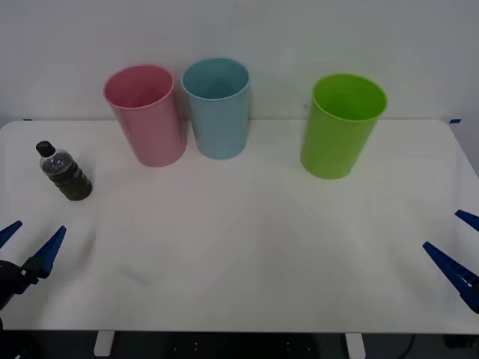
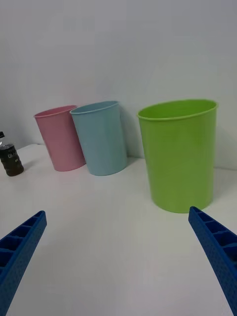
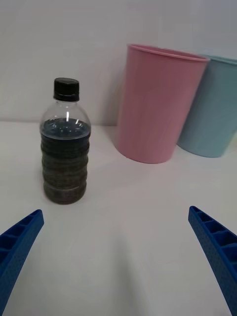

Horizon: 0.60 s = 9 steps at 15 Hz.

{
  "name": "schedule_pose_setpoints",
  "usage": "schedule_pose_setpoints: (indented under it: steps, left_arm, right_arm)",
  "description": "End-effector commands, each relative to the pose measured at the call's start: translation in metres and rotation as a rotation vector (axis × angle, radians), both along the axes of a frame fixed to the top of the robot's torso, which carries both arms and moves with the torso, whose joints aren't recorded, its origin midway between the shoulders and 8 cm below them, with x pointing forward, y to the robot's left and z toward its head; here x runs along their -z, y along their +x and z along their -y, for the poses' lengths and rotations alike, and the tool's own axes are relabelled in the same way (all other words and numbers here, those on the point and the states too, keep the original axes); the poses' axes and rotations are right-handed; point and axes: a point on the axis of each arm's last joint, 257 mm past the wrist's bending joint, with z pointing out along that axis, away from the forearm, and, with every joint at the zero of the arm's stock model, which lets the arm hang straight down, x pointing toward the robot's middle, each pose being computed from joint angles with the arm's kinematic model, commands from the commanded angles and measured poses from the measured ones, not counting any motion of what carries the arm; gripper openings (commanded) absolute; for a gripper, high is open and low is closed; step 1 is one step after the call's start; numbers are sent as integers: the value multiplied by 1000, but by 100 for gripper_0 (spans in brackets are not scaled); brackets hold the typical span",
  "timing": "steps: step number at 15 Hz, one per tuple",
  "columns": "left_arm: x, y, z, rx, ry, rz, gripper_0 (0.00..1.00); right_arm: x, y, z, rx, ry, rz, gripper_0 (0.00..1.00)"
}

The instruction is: Grasp the object on the table and drop it into the matching bin: aluminum can to the light blue bin, PET bottle to the pink bin.

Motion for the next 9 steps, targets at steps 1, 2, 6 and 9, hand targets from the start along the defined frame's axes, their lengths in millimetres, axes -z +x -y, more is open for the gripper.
schedule_pose_setpoints:
  steps: [1,2,6,9]
  left_arm:
    - [3,3,-15,-69,-16,-9,100]
    - [4,3,-19,-84,-22,-10,100]
    - [6,10,-32,-130,-41,-11,100]
    - [10,31,-34,-146,-56,-13,100]
  right_arm:
    - [0,0,0,0,0,0,100]
    - [0,0,0,0,0,0,100]
    - [0,0,0,0,0,0,100]
    - [0,0,0,0,0,0,100]
